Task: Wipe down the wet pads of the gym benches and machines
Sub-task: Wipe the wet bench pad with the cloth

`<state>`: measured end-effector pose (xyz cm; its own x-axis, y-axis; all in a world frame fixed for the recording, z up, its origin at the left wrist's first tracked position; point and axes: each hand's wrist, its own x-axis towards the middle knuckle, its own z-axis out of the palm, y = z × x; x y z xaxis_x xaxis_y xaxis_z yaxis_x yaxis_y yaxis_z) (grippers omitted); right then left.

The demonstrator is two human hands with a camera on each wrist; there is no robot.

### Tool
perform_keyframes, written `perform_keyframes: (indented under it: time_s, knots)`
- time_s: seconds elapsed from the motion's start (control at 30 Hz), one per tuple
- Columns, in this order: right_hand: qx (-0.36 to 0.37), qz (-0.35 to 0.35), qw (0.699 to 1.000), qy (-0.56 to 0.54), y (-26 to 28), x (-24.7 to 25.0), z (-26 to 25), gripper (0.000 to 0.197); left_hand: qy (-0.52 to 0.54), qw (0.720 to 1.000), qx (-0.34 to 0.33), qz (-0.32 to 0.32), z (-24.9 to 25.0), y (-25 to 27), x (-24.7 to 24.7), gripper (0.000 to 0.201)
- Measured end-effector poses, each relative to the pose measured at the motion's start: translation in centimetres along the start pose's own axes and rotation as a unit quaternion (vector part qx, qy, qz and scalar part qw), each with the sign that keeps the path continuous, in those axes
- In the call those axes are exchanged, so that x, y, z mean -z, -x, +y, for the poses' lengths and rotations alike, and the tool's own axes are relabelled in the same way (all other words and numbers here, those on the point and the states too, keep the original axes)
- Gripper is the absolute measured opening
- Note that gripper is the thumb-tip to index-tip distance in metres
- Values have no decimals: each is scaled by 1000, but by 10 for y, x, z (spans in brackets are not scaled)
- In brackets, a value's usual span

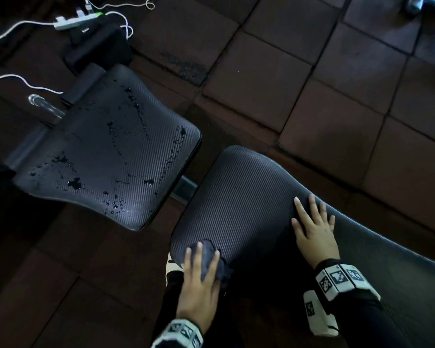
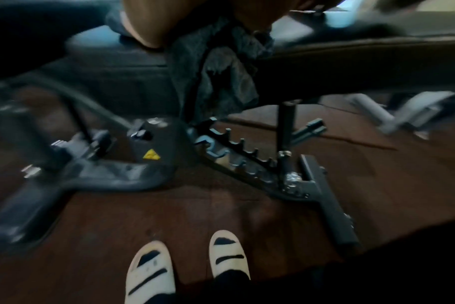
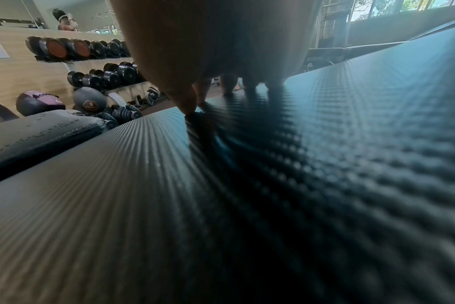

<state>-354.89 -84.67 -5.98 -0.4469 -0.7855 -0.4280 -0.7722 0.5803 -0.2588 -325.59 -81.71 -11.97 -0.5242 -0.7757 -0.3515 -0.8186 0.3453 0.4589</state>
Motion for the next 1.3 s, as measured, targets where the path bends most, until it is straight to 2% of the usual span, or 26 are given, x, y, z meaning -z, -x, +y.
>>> perform_keyframes:
  time_s: [0.07, 0.1, 0.23, 0.4, 0.5, 0.63, 0.73, 0.87, 0.97, 1.17, 1.3]
  knots:
    - [-3, -1, 1000, 0, 0, 0, 0, 53, -59, 995, -41, -74, 24, -1, -7, 68]
    - [-3, -1, 1000, 1, -1, 0, 0, 53, -58, 993, -43, -88, 35, -8, -5, 66]
    - [-3, 0, 1000, 3, 0, -1, 0, 54, 13, 999, -38, -30, 64, -53, 15, 58]
    - [-1, -12, 1000, -1, 1, 1, 1, 54, 18, 1000, -7, -10, 32, -94, 31, 55]
    - [-3, -11, 1000, 0, 1, 1, 0, 53, 50, 997, 59, 13, -1, -89, 40, 59]
    - [1, 1, 1000, 0, 2, -1, 1, 54, 97, 980, 147, 91, -20, -56, 34, 61]
    - [5, 11, 1000, 0, 2, -3, 1, 54, 66, 980, 150, 112, -3, -25, 15, 52]
    - [6, 16, 1000, 11, 1, -5, 1, 54, 36, 992, 109, 51, 49, 1, -7, 53]
    - [0, 24, 999, 26, 0, -6, -1, 55, 40, 996, 79, 20, 74, -11, -3, 55]
    - [-12, 5, 999, 37, -3, -5, -2, 56, 43, 998, 41, 24, 55, -51, 10, 55]
    - [-14, 4, 999, 36, -4, -4, -1, 55, 100, 990, 79, 61, 38, -52, 21, 57]
